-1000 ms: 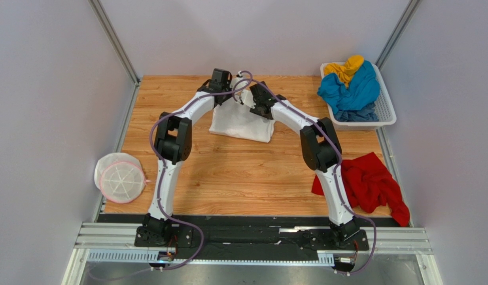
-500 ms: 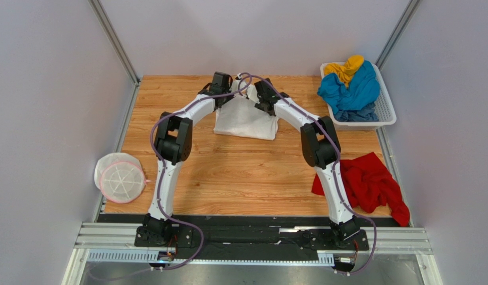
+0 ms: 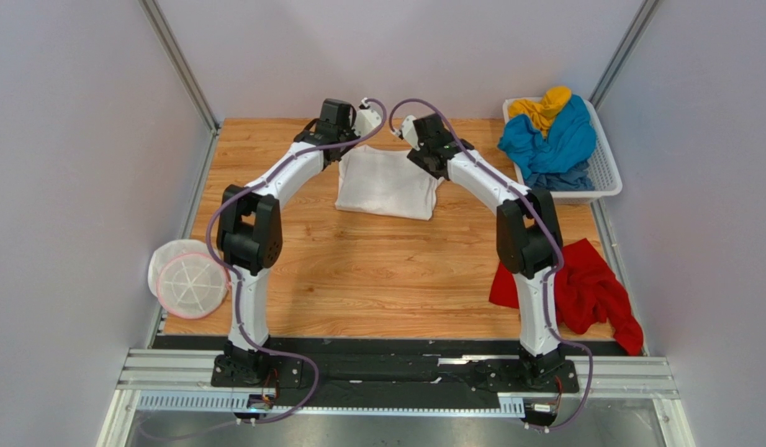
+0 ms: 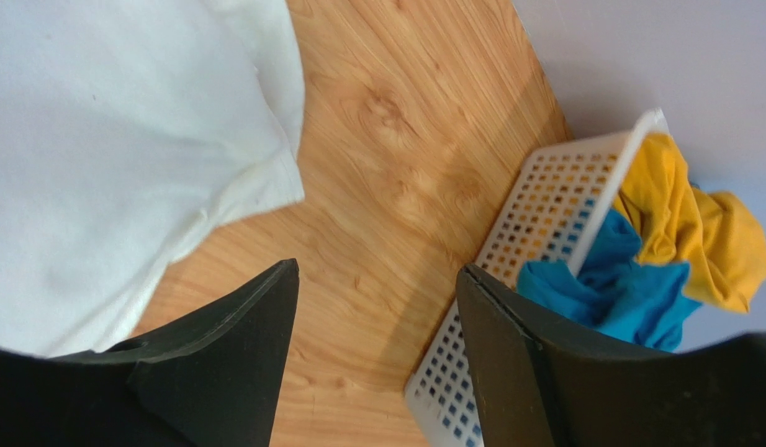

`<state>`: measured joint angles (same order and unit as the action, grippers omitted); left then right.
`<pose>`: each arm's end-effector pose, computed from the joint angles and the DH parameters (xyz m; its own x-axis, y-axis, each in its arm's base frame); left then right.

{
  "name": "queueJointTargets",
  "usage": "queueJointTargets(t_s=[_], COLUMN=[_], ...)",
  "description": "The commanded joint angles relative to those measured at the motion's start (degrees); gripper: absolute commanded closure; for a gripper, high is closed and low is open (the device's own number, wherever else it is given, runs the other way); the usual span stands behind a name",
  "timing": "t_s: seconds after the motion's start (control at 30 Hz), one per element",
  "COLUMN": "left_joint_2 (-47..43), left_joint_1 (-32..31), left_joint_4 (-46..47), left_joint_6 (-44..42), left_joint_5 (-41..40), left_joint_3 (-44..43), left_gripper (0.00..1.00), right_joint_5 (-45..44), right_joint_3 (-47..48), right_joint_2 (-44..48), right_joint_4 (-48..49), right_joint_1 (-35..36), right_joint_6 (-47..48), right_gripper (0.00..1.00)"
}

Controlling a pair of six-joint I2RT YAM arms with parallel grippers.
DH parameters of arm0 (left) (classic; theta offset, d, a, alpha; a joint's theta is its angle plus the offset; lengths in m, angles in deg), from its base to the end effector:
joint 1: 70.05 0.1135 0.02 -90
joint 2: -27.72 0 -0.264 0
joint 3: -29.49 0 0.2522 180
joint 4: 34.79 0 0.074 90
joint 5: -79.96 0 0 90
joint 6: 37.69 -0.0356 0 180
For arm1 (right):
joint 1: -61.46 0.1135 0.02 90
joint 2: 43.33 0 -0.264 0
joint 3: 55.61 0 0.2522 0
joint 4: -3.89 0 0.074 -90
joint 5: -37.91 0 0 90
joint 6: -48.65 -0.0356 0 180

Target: Fold and stack the t-shirts

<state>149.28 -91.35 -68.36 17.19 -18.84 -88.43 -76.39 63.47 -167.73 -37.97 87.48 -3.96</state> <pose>0.4649 -0.1754 0.2564 -0.3196 0.7348 -0.5982 0.5249 0.6629 0.5338 0.4491 0.2029 0.2299 -0.4336 -0.8275 -0.3567 -0.5182 0.5528 -0.6526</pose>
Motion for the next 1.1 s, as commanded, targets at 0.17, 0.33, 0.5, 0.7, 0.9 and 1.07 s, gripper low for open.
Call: queueJointTargets(t_s=[0.17,0.33,0.5,0.7,0.9,1.07], left_joint_2=[-5.99,-2.38,2.62,10.87,19.50,23.54], left_joint_1=[1.61,5.91,11.18,14.26,15.23,15.41], left_joint_4=[-18.22,-26.13,-30.28,-36.25,-40.91,-41.62], left_joint_6=[9.44,11.56,14.63,16.30,18.68,20.78], left_joint_5=[15.37,26.70,34.97,44.39,51.15,53.01], left_joint_3=[0.37,-2.18,-5.26,-14.30,-25.82,-31.01], left_gripper=[0.40,0.24,0.17,0.16,0.16,0.16], right_joint_5=[-0.14,3.28,5.40,6.19,7.24,6.98], right_joint_3=[-12.85,-17.07,-16.46,-15.23,-16.72,-17.08], right_joint_2=[16.37,21.47,21.13,18.49,19.10,19.28], right_joint_4=[-1.16,-4.07,-6.44,-8.03,-8.47,-7.85], right_joint_1=[-0.44,-0.44,-0.27,1.22,3.33,4.30], right_joint_6=[-8.99,-12.51,-14.27,-14.97,-15.50,-15.24], right_gripper=[0.31,0.29,0.17,0.17,0.17,0.17])
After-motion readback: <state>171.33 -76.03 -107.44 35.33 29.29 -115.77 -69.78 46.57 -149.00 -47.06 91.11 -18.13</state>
